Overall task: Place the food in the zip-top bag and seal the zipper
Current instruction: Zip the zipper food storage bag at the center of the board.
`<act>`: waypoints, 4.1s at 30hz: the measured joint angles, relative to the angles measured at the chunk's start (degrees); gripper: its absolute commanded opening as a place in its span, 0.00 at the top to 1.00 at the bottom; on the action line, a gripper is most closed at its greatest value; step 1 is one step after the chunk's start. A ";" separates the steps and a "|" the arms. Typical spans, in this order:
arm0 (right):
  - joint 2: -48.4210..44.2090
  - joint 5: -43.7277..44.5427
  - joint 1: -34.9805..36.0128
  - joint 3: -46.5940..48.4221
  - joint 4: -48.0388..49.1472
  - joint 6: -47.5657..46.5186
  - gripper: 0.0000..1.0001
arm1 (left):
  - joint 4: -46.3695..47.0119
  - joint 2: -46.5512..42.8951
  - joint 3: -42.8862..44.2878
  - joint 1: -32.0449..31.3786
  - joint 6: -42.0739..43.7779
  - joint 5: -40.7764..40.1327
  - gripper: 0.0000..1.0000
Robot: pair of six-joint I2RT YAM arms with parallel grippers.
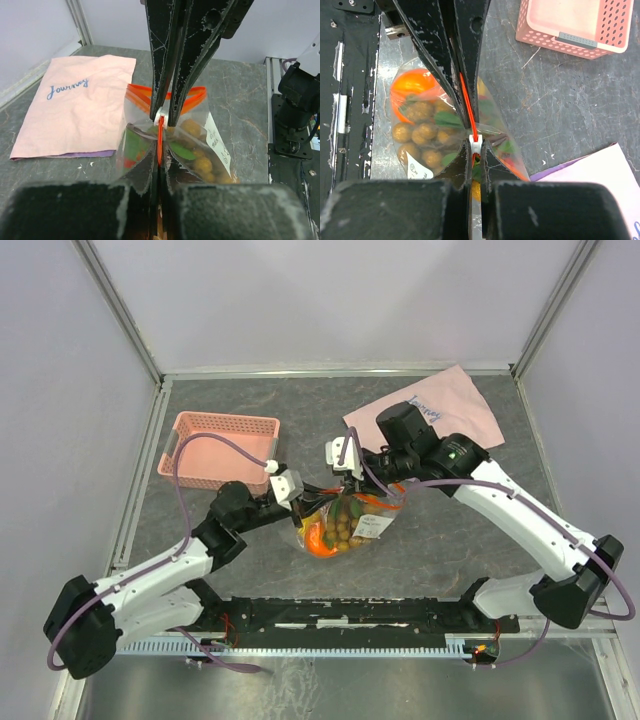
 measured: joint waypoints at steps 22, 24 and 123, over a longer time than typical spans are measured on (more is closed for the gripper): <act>-7.19 5.38 -6.64 -2.51 -3.28 2.43 0.98 | 3.74 -4.66 -4.48 2.21 -1.49 -5.22 0.47; -7.04 4.79 -6.64 -2.51 -3.17 2.69 0.98 | 3.50 -3.96 -4.15 2.21 -1.49 -3.21 0.44; -4.22 10.73 -3.37 -3.76 -1.60 7.54 0.98 | -11.65 18.71 19.26 5.20 4.04 18.45 0.97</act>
